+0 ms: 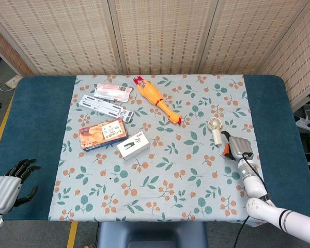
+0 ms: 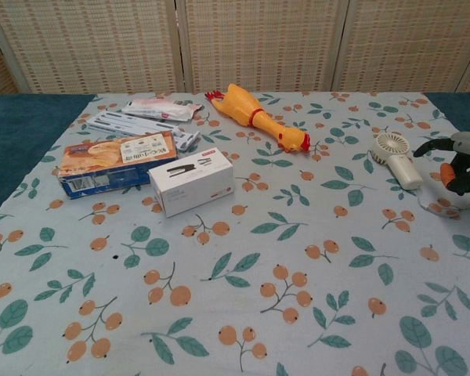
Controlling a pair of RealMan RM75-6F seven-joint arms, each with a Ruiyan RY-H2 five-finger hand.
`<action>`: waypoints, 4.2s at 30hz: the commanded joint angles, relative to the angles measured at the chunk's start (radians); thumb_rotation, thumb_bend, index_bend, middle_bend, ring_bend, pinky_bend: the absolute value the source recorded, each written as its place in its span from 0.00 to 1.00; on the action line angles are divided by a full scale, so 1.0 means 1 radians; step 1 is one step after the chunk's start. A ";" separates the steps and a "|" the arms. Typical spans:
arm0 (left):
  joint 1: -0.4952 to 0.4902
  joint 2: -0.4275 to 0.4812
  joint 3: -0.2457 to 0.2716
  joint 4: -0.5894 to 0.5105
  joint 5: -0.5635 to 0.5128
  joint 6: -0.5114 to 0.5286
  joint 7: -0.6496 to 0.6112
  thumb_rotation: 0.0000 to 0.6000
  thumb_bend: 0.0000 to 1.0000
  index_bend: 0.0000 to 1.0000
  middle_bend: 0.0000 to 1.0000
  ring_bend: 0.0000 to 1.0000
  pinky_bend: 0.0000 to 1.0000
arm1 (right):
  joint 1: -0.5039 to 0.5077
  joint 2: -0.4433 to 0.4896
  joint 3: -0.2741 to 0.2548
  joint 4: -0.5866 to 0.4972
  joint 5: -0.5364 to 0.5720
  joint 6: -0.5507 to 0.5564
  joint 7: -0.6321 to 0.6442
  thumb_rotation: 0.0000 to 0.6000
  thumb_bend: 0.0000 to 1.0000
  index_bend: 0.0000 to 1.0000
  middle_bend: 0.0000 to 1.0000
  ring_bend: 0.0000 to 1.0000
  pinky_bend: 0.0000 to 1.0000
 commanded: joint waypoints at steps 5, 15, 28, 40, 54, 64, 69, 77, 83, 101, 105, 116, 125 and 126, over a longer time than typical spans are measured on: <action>-0.001 0.000 -0.001 0.000 0.001 0.000 -0.001 1.00 0.38 0.25 0.12 0.10 0.30 | 0.006 -0.003 -0.004 -0.002 0.001 -0.007 0.013 1.00 0.82 0.13 0.83 0.55 0.68; 0.000 0.000 0.001 0.001 0.001 -0.001 -0.002 1.00 0.38 0.25 0.12 0.10 0.30 | 0.017 -0.020 0.001 0.018 -0.018 -0.005 0.037 1.00 0.83 0.13 0.83 0.55 0.68; -0.002 0.001 -0.001 -0.003 0.001 -0.001 -0.002 1.00 0.38 0.25 0.12 0.10 0.30 | 0.030 -0.042 0.003 0.068 -0.009 -0.015 0.047 1.00 0.83 0.13 0.83 0.55 0.68; 0.002 0.003 0.002 -0.001 0.004 0.003 -0.003 1.00 0.38 0.25 0.12 0.10 0.30 | 0.032 -0.046 0.002 0.079 -0.011 -0.025 0.058 1.00 0.83 0.13 0.83 0.55 0.68; 0.001 0.003 0.001 -0.001 0.002 0.001 -0.006 1.00 0.38 0.25 0.12 0.10 0.30 | 0.035 -0.052 -0.004 0.089 -0.008 -0.039 0.062 1.00 0.83 0.13 0.83 0.55 0.68; 0.000 0.003 0.000 0.000 0.000 -0.002 -0.008 1.00 0.38 0.25 0.12 0.10 0.30 | 0.039 -0.050 -0.006 0.077 -0.013 -0.036 0.058 1.00 0.83 0.13 0.83 0.55 0.68; 0.000 0.003 0.000 0.000 -0.001 -0.002 -0.010 1.00 0.38 0.25 0.12 0.10 0.30 | 0.041 -0.054 -0.008 0.082 -0.012 -0.037 0.058 1.00 0.83 0.13 0.83 0.55 0.68; 0.001 0.004 0.000 0.000 0.001 0.000 -0.011 1.00 0.38 0.25 0.12 0.10 0.30 | 0.044 -0.065 -0.015 0.104 -0.001 -0.049 0.052 1.00 0.83 0.13 0.83 0.55 0.68; 0.000 0.003 -0.001 -0.002 0.000 0.000 -0.008 1.00 0.38 0.25 0.12 0.10 0.30 | 0.045 -0.074 -0.018 0.123 -0.001 -0.056 0.053 1.00 0.83 0.13 0.83 0.55 0.68; 0.003 0.005 0.001 -0.001 0.002 0.003 -0.009 1.00 0.38 0.26 0.12 0.10 0.30 | 0.043 -0.091 -0.030 0.151 -0.009 -0.071 0.053 1.00 0.83 0.13 0.83 0.55 0.68; 0.001 0.004 0.001 -0.001 0.002 0.000 -0.009 1.00 0.38 0.26 0.13 0.10 0.30 | 0.035 -0.080 -0.035 0.127 -0.033 -0.052 0.054 1.00 0.83 0.13 0.83 0.55 0.68; 0.001 0.004 0.002 -0.002 0.004 0.000 -0.006 1.00 0.38 0.26 0.12 0.10 0.30 | -0.028 0.002 -0.077 -0.021 -0.136 0.108 0.004 1.00 0.83 0.13 0.83 0.55 0.68; 0.000 0.002 0.001 0.001 0.002 -0.003 -0.005 1.00 0.38 0.26 0.12 0.10 0.30 | -0.155 0.063 -0.149 -0.116 -0.359 0.349 0.042 1.00 0.82 0.15 0.83 0.55 0.69; 0.000 0.001 0.001 0.000 0.002 -0.002 -0.004 1.00 0.38 0.26 0.13 0.10 0.30 | -0.171 0.066 -0.156 -0.116 -0.385 0.376 0.054 1.00 0.82 0.15 0.83 0.54 0.69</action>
